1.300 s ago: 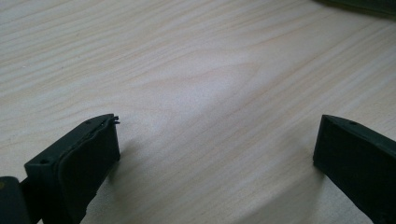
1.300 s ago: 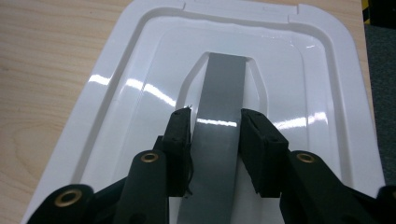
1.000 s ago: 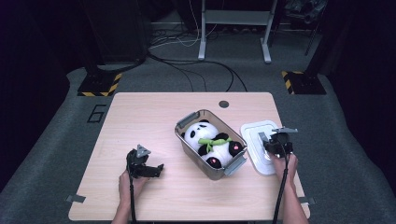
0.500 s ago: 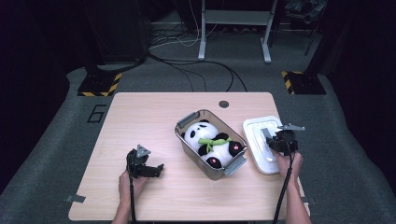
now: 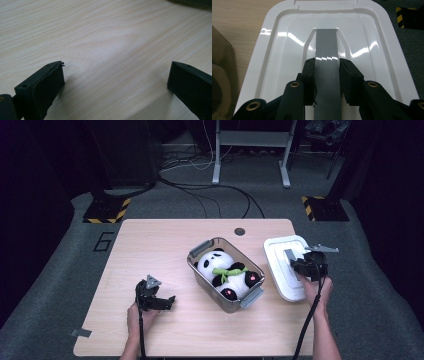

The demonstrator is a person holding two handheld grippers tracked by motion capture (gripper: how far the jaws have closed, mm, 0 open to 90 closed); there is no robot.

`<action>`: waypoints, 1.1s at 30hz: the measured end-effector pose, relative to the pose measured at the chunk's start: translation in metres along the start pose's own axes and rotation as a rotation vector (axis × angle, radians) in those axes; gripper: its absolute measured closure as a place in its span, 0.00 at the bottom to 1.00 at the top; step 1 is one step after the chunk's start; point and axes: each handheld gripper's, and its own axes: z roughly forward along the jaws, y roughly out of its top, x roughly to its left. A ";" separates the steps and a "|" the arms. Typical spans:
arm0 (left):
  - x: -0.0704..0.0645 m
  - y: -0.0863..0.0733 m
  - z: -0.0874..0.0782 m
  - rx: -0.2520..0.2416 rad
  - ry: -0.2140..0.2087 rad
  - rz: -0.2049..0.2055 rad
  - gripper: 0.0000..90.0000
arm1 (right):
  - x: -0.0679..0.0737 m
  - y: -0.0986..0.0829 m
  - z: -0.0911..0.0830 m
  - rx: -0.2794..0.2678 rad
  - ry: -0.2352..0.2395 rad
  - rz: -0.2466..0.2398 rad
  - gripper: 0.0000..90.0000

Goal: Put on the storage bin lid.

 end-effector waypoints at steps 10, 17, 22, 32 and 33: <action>0.000 0.000 0.000 0.000 -0.001 0.003 0.01 | 0.016 0.025 -0.030 -0.046 0.021 -0.024 0.74; 0.000 0.000 0.000 0.001 -0.001 0.005 0.01 | 0.042 0.044 -0.048 -0.074 0.066 -0.071 0.74; 0.000 0.000 0.000 -0.001 -0.001 0.004 0.01 | 0.066 0.054 -0.056 -0.086 0.101 -0.110 0.74; 0.000 0.000 0.000 -0.001 -0.001 0.003 0.01 | 0.108 0.066 -0.056 -0.082 0.174 -0.180 0.74; 0.000 0.000 0.000 -0.002 -0.002 0.002 0.01 | 0.111 0.066 -0.056 -0.083 0.178 -0.182 0.74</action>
